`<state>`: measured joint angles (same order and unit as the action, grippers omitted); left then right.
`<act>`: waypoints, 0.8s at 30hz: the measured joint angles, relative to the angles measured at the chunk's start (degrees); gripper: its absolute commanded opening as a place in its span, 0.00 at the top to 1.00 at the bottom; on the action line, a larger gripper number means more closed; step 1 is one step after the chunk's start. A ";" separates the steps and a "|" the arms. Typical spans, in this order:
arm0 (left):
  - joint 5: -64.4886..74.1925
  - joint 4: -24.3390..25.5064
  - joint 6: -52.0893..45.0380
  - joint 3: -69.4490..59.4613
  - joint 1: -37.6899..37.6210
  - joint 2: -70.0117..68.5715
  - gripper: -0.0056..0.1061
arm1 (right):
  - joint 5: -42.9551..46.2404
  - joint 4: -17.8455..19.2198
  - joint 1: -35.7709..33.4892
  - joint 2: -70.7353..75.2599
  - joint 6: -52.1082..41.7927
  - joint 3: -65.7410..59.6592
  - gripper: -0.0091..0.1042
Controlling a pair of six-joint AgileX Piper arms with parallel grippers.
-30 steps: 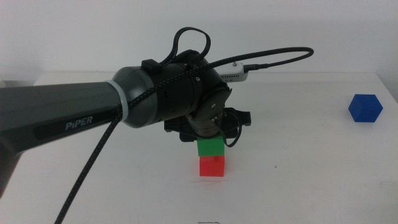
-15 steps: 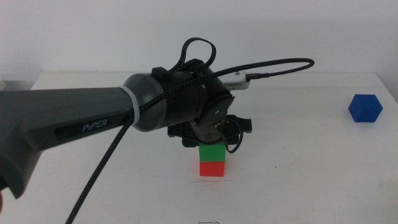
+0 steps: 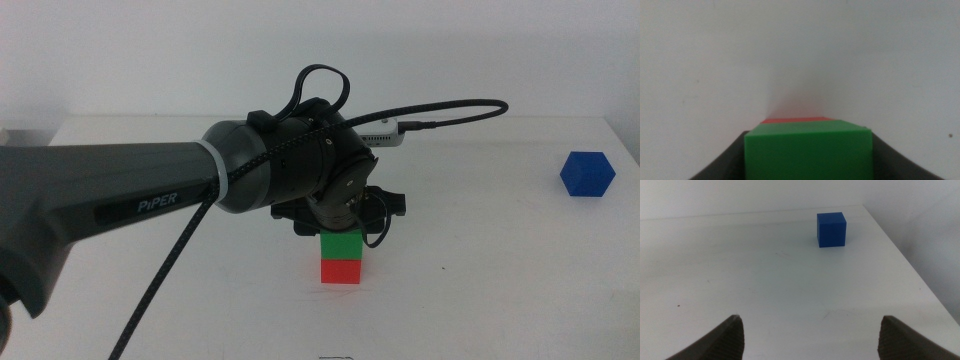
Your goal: Stack red cubes first, then green, then blue cubes in a specific spot.
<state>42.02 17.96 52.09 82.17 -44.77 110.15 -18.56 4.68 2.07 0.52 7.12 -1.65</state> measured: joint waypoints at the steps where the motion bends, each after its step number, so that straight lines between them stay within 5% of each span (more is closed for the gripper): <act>1: -0.38 0.16 0.00 0.00 0.00 0.00 0.67 | 0.00 0.00 0.00 0.00 0.00 0.00 0.25; 10: -0.96 1.19 -0.24 0.00 0.00 0.00 0.42 | 0.00 0.00 0.00 0.00 0.00 0.00 0.25; 20: -0.58 0.58 -0.35 0.00 0.00 0.00 0.41 | 0.00 0.00 0.00 0.00 0.00 0.00 0.25; 24: -0.58 0.46 -0.35 0.00 0.00 0.00 0.27 | 0.00 0.00 0.00 0.00 0.00 0.00 0.25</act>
<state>41.44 18.42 51.74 82.17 -44.77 110.15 -18.56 4.68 2.07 0.52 7.12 -1.65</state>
